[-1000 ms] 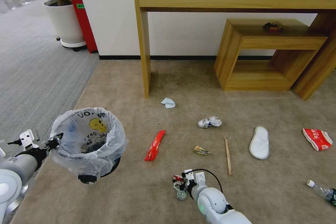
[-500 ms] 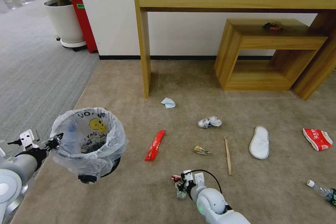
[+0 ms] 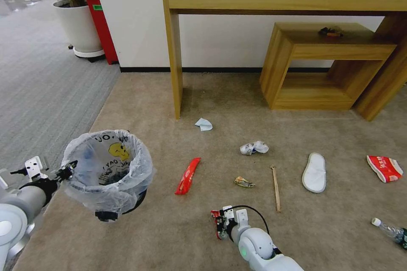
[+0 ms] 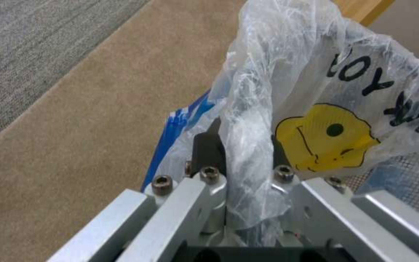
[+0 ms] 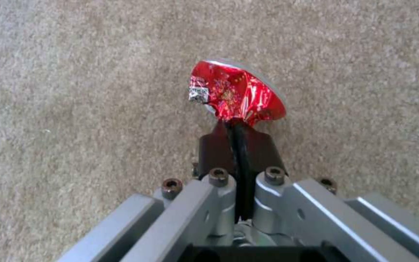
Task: Pick up the trash bin and place the garbage on the floor into it.
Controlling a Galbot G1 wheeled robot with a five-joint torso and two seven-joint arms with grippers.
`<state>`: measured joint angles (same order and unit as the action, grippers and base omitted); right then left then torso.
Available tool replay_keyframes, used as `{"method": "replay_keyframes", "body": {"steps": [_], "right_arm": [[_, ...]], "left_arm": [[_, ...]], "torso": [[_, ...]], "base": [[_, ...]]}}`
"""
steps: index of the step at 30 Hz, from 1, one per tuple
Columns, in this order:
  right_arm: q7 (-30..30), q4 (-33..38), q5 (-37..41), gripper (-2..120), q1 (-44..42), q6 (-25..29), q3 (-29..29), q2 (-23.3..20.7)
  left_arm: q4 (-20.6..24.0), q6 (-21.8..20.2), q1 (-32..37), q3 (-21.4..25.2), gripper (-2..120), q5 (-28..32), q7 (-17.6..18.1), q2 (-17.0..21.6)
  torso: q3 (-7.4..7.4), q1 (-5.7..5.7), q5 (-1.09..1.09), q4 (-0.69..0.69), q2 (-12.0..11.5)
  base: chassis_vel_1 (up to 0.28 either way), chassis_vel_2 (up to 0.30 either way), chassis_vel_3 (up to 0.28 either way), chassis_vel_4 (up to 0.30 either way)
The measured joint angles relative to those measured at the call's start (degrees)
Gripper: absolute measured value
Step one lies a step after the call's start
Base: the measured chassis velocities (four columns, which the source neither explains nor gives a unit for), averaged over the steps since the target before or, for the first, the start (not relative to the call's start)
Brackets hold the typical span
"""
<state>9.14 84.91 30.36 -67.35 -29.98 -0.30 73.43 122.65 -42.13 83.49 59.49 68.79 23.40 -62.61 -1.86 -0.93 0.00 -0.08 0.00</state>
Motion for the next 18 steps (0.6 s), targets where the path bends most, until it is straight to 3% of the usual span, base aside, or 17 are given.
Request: {"method": "replay_keyframes", "body": {"steps": [18], "right_arm": [[-0.1,4.6,0.7,0,-2.3,0.2,1.6,-2.2]], "left_arm": [[0.2,0.0,0.0,-0.3,3,0.0,-0.1,-0.2]], "torso": [[0.0,0.0,0.0,0.0,0.0]], "base": [[0.0,0.0,0.0,0.0]]}}
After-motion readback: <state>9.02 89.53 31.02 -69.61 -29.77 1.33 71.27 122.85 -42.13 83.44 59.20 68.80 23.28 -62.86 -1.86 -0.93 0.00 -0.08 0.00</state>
